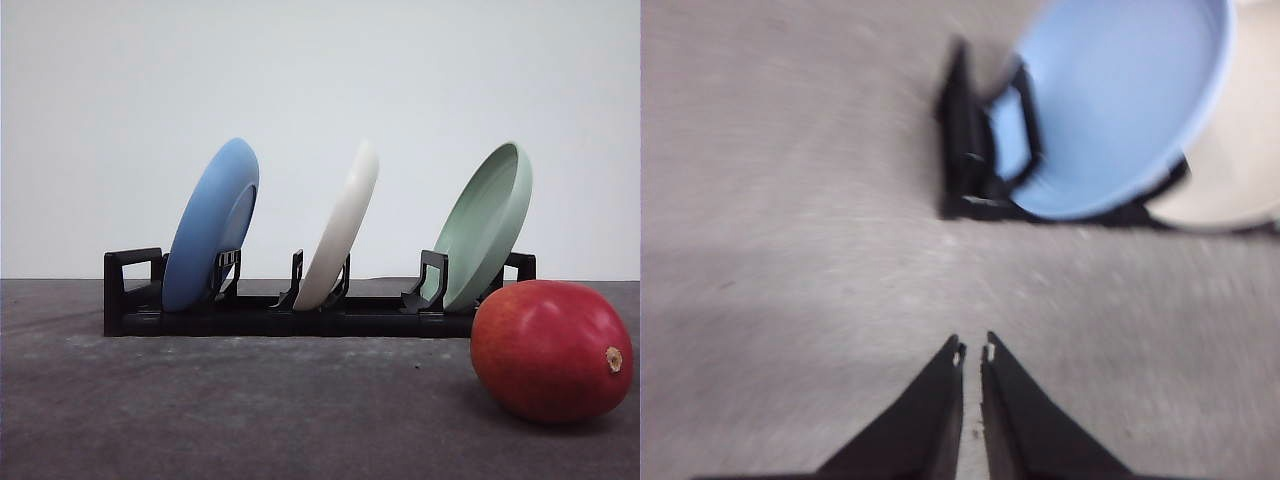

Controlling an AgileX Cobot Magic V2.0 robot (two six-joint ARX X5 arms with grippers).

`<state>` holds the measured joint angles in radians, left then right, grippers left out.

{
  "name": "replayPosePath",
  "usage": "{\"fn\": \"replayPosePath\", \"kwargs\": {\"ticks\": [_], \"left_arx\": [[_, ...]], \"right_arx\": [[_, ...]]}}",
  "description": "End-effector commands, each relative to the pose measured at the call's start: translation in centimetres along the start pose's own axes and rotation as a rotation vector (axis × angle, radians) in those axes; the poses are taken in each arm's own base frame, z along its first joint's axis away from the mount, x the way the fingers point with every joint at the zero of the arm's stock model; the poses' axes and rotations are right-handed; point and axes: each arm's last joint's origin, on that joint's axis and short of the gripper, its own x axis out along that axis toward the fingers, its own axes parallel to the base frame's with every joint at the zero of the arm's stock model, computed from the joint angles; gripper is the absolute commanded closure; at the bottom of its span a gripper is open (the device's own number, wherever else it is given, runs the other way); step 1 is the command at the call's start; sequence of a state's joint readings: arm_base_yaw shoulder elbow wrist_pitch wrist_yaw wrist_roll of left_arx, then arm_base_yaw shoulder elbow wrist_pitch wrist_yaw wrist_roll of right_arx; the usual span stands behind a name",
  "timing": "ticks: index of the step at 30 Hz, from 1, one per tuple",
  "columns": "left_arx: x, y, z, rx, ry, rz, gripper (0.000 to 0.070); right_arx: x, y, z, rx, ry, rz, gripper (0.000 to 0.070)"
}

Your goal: Place pomegranate in white plate

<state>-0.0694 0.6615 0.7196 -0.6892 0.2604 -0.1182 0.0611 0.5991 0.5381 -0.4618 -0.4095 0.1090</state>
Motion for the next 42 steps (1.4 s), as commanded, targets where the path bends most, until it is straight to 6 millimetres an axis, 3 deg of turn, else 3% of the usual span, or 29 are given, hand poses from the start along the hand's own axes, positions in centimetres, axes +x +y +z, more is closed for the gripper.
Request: {"fn": "replayPosePath", "kwargs": {"ticks": [1,13,19,20,21,23,25,34,42], "left_arx": [[0.2,-0.6,0.9,0.078,-0.020,-0.033,0.0689],[2.9,-4.1,2.8,0.459,0.009,-0.157,0.0689],[3.6,-5.0,2.6,0.503,0.037,-0.184,0.0666],[3.6,-5.1,2.6,0.505,0.037,-0.188,0.0630],[3.6,-5.2,2.6,0.505,0.030,-0.193,0.0547],[3.5,-5.4,2.7,0.505,0.014,-0.201,0.0313],[3.5,-5.6,2.8,0.511,0.001,-0.210,0.0263],[4.0,-8.2,3.3,0.581,-0.112,-0.320,0.0268],[7.2,-11.7,3.3,0.619,-0.184,-0.343,0.0269]], "right_arx": [[0.0,0.4,0.5,-0.076,-0.013,0.014,0.0693],[0.6,3.2,-0.1,-0.280,0.032,0.179,0.0693],[0.7,3.6,-0.3,-0.310,0.037,0.205,0.0678],[0.7,3.6,-0.3,-0.310,0.037,0.205,0.0647],[0.7,3.6,-0.3,-0.310,0.037,0.205,0.0554],[0.7,3.6,-0.3,-0.310,0.037,0.205,0.0327],[0.7,3.6,-0.3,-0.310,0.036,0.205,0.0250],[0.1,3.7,-0.2,-0.314,0.006,0.208,0.0250],[-0.8,3.9,-0.1,-0.326,-0.039,0.212,0.0250]]}}
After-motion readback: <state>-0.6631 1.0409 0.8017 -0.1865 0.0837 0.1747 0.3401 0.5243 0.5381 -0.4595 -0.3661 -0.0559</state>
